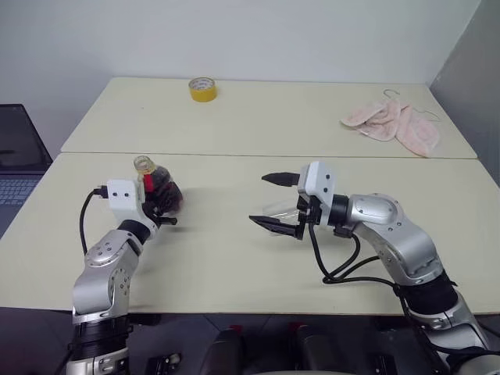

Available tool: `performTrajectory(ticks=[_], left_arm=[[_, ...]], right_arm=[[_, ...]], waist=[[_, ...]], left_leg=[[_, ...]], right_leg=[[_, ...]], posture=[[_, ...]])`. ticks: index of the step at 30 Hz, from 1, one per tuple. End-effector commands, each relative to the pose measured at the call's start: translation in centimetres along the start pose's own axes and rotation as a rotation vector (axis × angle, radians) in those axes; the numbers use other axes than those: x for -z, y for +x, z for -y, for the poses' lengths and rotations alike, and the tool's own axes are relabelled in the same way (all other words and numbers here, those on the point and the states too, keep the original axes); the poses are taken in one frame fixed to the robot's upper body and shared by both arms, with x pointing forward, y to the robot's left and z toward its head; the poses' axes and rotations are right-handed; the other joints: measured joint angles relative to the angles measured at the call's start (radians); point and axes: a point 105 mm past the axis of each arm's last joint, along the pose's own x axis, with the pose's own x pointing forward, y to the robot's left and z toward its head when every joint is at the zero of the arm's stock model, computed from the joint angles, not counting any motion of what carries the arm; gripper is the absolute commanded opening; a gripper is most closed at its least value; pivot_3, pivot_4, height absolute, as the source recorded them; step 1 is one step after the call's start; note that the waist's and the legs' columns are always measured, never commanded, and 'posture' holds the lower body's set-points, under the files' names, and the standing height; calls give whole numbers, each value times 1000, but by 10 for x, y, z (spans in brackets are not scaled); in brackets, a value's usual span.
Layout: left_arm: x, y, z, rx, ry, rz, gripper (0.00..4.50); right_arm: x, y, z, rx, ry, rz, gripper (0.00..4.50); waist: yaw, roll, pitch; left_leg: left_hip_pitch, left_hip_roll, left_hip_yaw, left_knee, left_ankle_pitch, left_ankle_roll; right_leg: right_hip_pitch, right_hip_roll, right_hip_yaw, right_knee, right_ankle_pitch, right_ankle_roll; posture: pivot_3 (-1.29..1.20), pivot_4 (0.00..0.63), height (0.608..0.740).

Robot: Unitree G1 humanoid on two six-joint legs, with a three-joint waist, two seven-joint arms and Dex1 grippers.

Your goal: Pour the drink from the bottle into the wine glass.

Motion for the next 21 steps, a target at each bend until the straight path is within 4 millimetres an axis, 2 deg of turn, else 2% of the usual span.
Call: performTrajectory(ticks=[1,7,17,21], left_arm=[[-18,-1,-6,-25,4,77,745],[-13,1,-7,-33,-9,60,745],[-14,-7,-5,-51,-22,71,4020],[-15,-12,-4,-57,-22,78,4020]], right_arm=[[-11,3,-1,-14,-47,32,4500],[-12,3,0,-6,-49,35,4500],[-13,1,1,-2,-47,35,4500],[-12,-1,1,-4,-47,33,4500]], waist=[[0,0,0],[0,0,0],[-1,0,0],[-1,0,0]], left_leg=[[0,0,0,0,0,0],[0,0,0,0,0,0],[0,0,0,0,0,0],[0,0,0,0,0,0]], right_leg=[[0,0,0,0,0,0],[0,0,0,0,0,0],[0,0,0,0,0,0],[0,0,0,0,0,0]], posture=[[0,150,740],[0,150,740],[0,150,740],[0,150,740]])
